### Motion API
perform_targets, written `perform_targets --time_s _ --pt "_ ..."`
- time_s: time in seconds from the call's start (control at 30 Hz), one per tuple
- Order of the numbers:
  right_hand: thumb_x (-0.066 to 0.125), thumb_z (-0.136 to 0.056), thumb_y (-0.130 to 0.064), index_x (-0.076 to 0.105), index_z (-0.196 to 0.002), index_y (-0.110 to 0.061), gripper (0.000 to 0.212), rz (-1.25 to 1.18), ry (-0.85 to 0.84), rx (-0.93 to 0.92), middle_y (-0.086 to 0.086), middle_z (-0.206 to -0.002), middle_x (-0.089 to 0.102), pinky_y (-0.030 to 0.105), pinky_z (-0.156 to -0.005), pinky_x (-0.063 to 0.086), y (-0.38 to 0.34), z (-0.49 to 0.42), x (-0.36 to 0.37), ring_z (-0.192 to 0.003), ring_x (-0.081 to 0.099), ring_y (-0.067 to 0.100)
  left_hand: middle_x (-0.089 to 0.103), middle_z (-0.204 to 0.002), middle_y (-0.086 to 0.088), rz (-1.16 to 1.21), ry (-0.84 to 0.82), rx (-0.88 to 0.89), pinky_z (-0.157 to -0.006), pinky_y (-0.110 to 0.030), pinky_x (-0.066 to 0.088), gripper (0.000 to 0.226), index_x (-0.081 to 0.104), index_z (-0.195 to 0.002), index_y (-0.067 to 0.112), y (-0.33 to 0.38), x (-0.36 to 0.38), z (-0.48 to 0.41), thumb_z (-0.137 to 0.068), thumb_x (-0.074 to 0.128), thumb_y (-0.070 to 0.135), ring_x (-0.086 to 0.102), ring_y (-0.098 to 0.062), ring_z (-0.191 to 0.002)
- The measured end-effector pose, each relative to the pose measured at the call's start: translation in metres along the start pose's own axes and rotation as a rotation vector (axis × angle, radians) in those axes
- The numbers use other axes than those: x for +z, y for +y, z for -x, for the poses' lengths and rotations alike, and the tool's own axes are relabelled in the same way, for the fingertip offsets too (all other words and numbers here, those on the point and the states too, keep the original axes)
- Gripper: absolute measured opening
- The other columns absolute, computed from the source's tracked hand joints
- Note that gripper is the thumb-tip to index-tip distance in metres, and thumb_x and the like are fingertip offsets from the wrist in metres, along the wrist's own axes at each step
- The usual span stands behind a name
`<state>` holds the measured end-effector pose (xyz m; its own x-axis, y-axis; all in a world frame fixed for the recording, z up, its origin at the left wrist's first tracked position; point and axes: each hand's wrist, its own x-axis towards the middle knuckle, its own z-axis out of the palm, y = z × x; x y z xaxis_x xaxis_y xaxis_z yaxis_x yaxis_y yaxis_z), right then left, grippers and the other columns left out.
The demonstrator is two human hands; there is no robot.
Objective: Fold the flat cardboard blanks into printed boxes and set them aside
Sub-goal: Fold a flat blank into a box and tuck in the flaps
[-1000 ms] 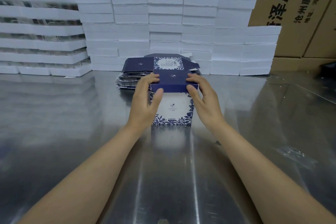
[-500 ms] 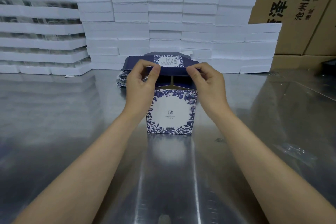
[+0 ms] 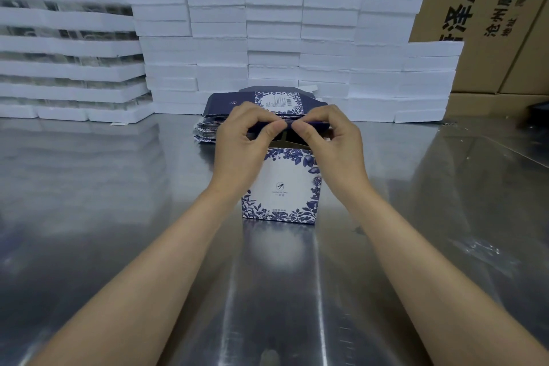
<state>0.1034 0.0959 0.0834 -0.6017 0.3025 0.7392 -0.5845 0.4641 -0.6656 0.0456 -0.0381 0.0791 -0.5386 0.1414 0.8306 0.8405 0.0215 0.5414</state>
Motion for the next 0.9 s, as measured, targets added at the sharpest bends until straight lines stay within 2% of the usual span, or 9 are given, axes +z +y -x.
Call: perform_targets --time_s 0.2,0.3,0.4,0.5,0.6,0.7,0.77,0.83,0.9 --pt "0.071 -0.085 -0.013 0.066 -0.078 -0.027 0.016 -0.081 0.006 0.048 -0.009 -0.084 0.064 0.016 -0.073 0.044 -0.004 -0.002 -0.001 -0.080 0.059 0.004 0.065 -0.080 0.011 0.080 0.047 -0.051 -0.078 -0.025 0.044 0.010 0.070 -0.087 0.027 0.004 0.000 0.001 -0.088 0.068 0.017 0.059 -0.007 -0.084" --pt "0.072 -0.084 -0.014 0.072 -0.083 -0.023 0.009 -0.277 0.129 0.123 -0.009 -0.087 0.070 0.027 -0.080 0.047 -0.007 -0.006 -0.003 -0.083 0.062 0.005 0.073 -0.100 0.007 0.269 0.105 -0.166 -0.093 -0.029 0.049 0.018 0.056 -0.116 0.030 0.005 -0.002 -0.001 -0.099 0.052 0.024 0.065 -0.008 -0.102" --pt "0.073 -0.083 -0.011 0.073 -0.086 -0.018 0.007 -0.373 0.220 0.163 -0.001 -0.091 0.074 0.032 -0.080 0.050 -0.005 -0.010 -0.007 -0.085 0.066 0.010 0.073 -0.102 0.005 0.403 0.159 -0.283 -0.100 -0.035 0.048 0.017 0.058 -0.111 0.022 0.000 -0.005 -0.006 -0.099 0.046 0.024 0.066 -0.011 -0.105" --pt "0.067 -0.081 0.006 0.069 -0.083 -0.021 0.027 -0.261 0.206 0.083 0.003 -0.098 0.071 0.021 -0.079 0.049 -0.003 -0.005 -0.004 -0.092 0.066 0.008 0.070 -0.110 0.002 0.393 0.116 -0.344 -0.100 -0.026 0.044 0.023 0.067 -0.101 0.020 -0.008 -0.004 -0.004 -0.093 0.046 0.028 0.062 -0.009 -0.109" --pt "0.062 -0.078 0.006 0.069 -0.084 -0.027 0.035 0.010 0.177 0.039 -0.013 -0.108 0.062 0.023 -0.079 0.045 0.002 0.000 -0.001 -0.109 0.056 0.008 0.055 -0.137 0.005 0.401 0.025 -0.471 -0.099 -0.014 0.040 0.021 0.064 -0.108 0.027 -0.016 0.000 -0.001 -0.092 0.052 0.023 0.051 -0.006 -0.123" --pt "0.058 -0.080 0.001 0.064 -0.111 -0.025 0.041 0.106 0.172 0.156 -0.010 -0.127 0.049 0.035 -0.106 0.039 0.008 0.000 0.000 -0.127 0.042 0.013 0.043 -0.148 0.004 0.431 -0.061 -0.704 -0.113 -0.030 0.033 0.068 0.042 -0.140 0.029 -0.021 0.004 0.001 -0.074 0.058 0.035 0.042 -0.015 -0.135" --pt "0.057 -0.081 -0.007 0.051 -0.132 -0.026 0.054 -0.002 0.155 0.364 -0.002 -0.138 0.044 0.037 -0.109 0.038 0.008 0.000 -0.001 -0.128 0.044 0.013 0.058 -0.128 0.003 0.542 -0.145 -0.783 -0.101 -0.034 0.041 0.082 0.034 -0.146 0.020 -0.023 0.008 0.003 -0.068 0.057 0.030 0.057 -0.016 -0.117" --pt "0.054 -0.083 -0.006 0.038 -0.143 -0.029 0.066 -0.224 0.067 0.548 -0.004 -0.135 0.051 0.030 -0.093 0.050 0.009 -0.003 -0.006 -0.111 0.057 0.010 0.060 -0.117 0.010 0.586 -0.161 -0.743 -0.087 -0.026 0.046 0.081 0.035 -0.145 0.019 -0.022 0.007 0.003 -0.067 0.054 0.023 0.062 -0.009 -0.100" --pt "0.051 -0.084 0.005 0.031 -0.147 -0.029 0.074 -0.334 -0.024 0.520 -0.014 -0.127 0.055 0.022 -0.079 0.052 0.010 -0.006 -0.013 -0.108 0.059 0.005 0.053 -0.124 0.017 0.565 -0.098 -0.643 -0.082 -0.019 0.047 0.085 0.030 -0.147 0.023 -0.024 0.003 0.000 -0.065 0.051 0.015 0.058 -0.002 -0.105"
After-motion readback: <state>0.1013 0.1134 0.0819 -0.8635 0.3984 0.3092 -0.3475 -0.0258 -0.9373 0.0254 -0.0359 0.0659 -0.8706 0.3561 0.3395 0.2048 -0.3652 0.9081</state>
